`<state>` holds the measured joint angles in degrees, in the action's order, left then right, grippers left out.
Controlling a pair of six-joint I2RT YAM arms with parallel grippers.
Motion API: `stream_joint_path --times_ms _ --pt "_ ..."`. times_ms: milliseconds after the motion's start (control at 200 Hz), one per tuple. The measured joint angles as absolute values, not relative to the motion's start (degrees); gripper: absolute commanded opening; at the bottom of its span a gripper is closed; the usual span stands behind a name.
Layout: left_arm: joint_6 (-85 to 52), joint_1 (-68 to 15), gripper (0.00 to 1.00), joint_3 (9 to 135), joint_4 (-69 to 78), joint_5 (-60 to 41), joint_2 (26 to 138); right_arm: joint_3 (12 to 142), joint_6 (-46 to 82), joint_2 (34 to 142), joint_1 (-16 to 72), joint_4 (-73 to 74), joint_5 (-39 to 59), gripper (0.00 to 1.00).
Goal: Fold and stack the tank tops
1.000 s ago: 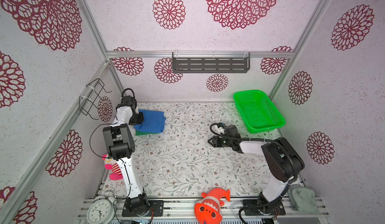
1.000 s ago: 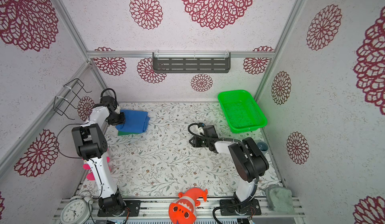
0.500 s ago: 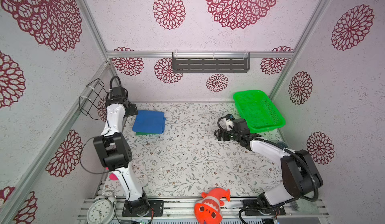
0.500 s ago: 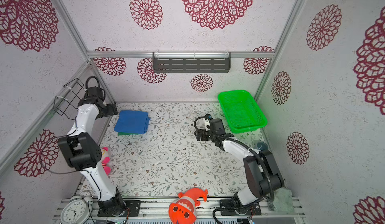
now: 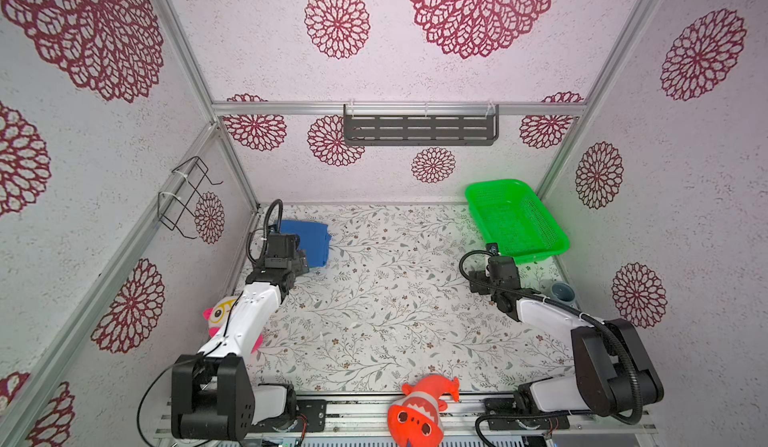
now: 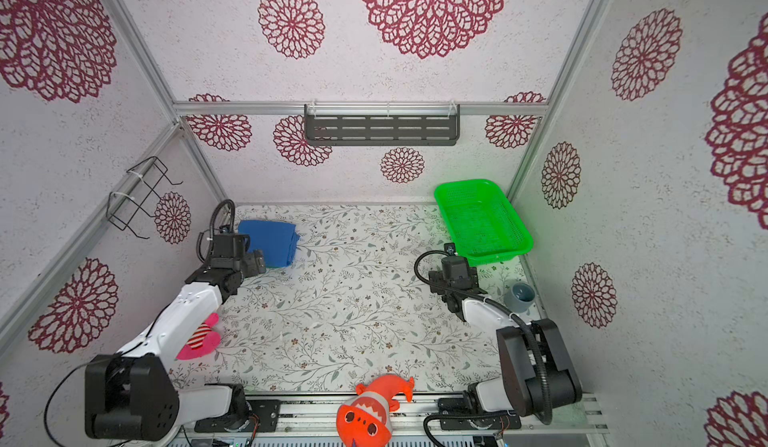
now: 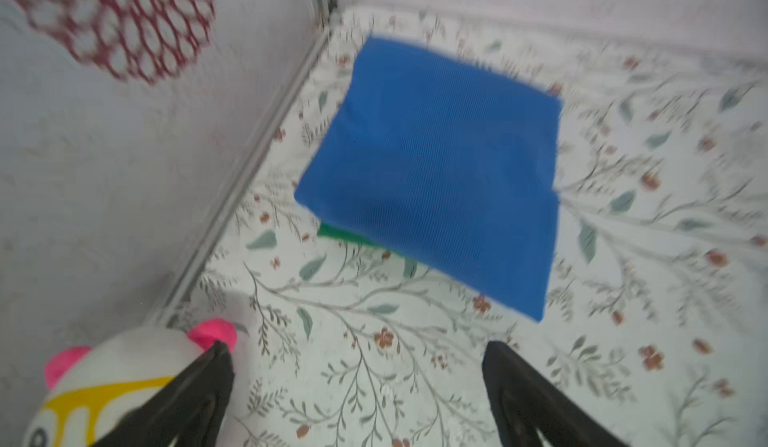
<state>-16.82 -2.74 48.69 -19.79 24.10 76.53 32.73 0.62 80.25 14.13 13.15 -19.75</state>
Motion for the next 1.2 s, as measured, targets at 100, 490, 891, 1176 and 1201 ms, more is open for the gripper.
stream_joint_path --times_ms 100,490,891,1176,1201 --pt "-16.3 -3.0 0.97 45.3 -14.9 25.2 77.8 28.0 0.6 80.4 13.2 20.3 -21.4 0.99" --pt "-10.9 -3.1 0.97 34.3 14.0 27.2 82.7 20.7 -0.3 82.0 11.3 44.3 -27.1 0.99" --pt "-6.4 -0.4 0.97 37.9 25.0 30.5 91.7 15.6 1.2 87.0 2.9 60.1 -22.7 0.99" --pt "-7.1 3.2 0.97 38.2 25.1 25.7 91.9 13.7 1.7 88.0 2.0 65.3 -18.7 0.99" --pt "-7.1 3.2 0.97 38.2 25.1 25.2 91.9 13.7 1.7 88.0 2.0 65.6 -18.6 0.99"
